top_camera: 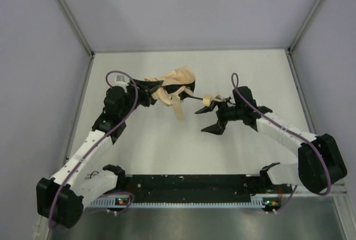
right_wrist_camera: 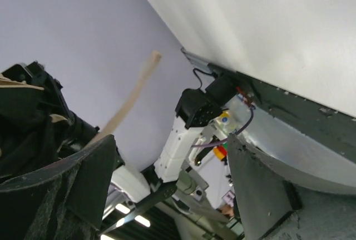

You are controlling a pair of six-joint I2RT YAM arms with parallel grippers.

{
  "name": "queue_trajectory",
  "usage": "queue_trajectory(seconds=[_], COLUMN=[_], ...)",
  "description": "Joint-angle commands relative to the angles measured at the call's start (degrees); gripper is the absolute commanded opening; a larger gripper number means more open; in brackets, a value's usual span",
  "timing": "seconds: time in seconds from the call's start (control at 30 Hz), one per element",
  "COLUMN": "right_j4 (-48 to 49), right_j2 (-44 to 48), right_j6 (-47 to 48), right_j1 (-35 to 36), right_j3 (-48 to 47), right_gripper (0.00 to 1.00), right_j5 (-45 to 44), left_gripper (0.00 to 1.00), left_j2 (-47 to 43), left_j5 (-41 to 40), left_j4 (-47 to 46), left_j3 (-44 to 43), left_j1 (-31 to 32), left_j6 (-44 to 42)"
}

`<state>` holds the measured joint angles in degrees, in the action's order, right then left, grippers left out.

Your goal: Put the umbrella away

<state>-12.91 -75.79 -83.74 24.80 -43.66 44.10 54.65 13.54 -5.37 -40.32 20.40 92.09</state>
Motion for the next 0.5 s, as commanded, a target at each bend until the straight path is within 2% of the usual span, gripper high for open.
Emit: queue_trajectory(seconds=[0.0, 0.07, 0.3, 0.47], right_j4=[20.70, 22.83, 19.33, 18.97], right_j2=[5.21, 4.69, 4.51, 3.37], right_j6=[-21.87, -24.18, -26.81, -31.04], right_j1=[5.69, 7.80, 9.04, 11.85], right_j3=[4.45, 3.59, 0.07, -1.60], right_gripper=[0.78, 0.78, 0.84, 0.81], right_j5=[-3.22, -4.71, -9.11, -10.70], left_gripper=[0.00, 0.00, 0.00, 0.00], left_j2=[0.98, 1.07, 1.16, 2.56], left_j5=[1.40, 1.40, 1.84, 2.10], left_j4=[-8.61, -9.13, -9.93, -11.95], left_j3=[-6.26, -6.62, -6.80, -7.85], left_j1=[-0.19, -0.19, -0.28, -0.28], left_j6=[0.63, 1.07, 2.03, 2.92])
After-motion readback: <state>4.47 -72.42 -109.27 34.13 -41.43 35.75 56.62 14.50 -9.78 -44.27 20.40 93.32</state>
